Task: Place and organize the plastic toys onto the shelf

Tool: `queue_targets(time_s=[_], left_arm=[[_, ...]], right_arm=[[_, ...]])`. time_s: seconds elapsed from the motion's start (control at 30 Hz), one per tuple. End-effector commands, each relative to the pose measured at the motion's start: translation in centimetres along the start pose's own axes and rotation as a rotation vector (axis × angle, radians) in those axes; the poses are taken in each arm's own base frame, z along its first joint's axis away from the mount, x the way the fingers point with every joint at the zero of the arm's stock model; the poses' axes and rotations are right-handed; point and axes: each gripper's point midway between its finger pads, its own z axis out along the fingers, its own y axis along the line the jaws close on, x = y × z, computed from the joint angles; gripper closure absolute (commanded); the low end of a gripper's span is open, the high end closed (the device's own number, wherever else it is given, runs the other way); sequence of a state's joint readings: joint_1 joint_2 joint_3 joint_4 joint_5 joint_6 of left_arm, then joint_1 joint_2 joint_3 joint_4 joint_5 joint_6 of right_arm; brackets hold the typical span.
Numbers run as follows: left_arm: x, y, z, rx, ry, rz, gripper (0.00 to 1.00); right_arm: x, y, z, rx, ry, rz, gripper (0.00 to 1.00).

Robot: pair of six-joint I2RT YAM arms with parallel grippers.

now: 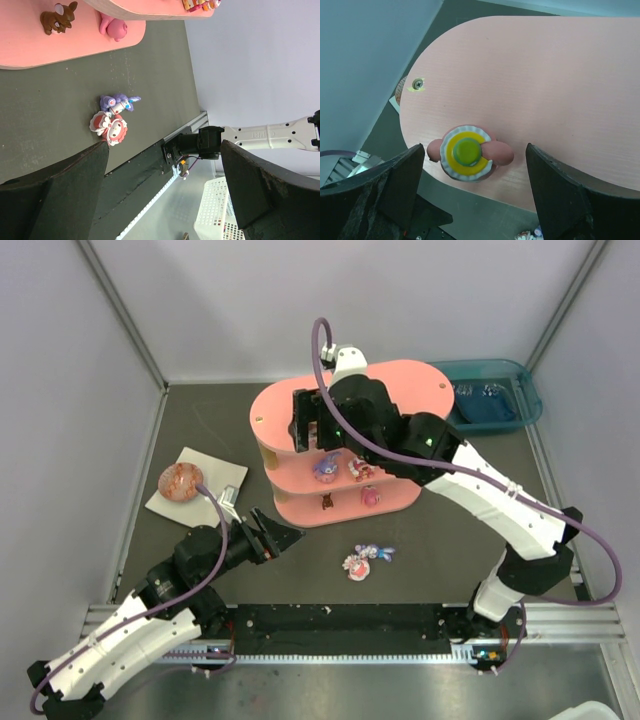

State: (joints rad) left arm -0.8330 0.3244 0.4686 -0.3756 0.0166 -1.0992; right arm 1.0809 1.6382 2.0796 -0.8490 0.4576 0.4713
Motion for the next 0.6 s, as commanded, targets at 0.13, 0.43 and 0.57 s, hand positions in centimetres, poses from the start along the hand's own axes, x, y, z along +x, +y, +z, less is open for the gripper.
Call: queue_targets(time_s=[0.13,0.43,0.57], left_arm=[[-0.5,-0.4,-0.2,0.018,-0.021,0.016,0.01],[-1.5,-0.3,-0.6,-0.004,-0.070,0.026,0.01],[-1.7,-0.2,-0.8,-0.017,-0.079,0.035,0.01]], right_arm=[[-4.1,-0.3,-2.6,-0.063,-0.153,-0.003,0.13],[-6.2,0.1,-6.8,-0.221,-0.326,-0.006,0.01],[-6.6,-0.2,-9.2,-0.284,-0.382,-0.025,0.01]])
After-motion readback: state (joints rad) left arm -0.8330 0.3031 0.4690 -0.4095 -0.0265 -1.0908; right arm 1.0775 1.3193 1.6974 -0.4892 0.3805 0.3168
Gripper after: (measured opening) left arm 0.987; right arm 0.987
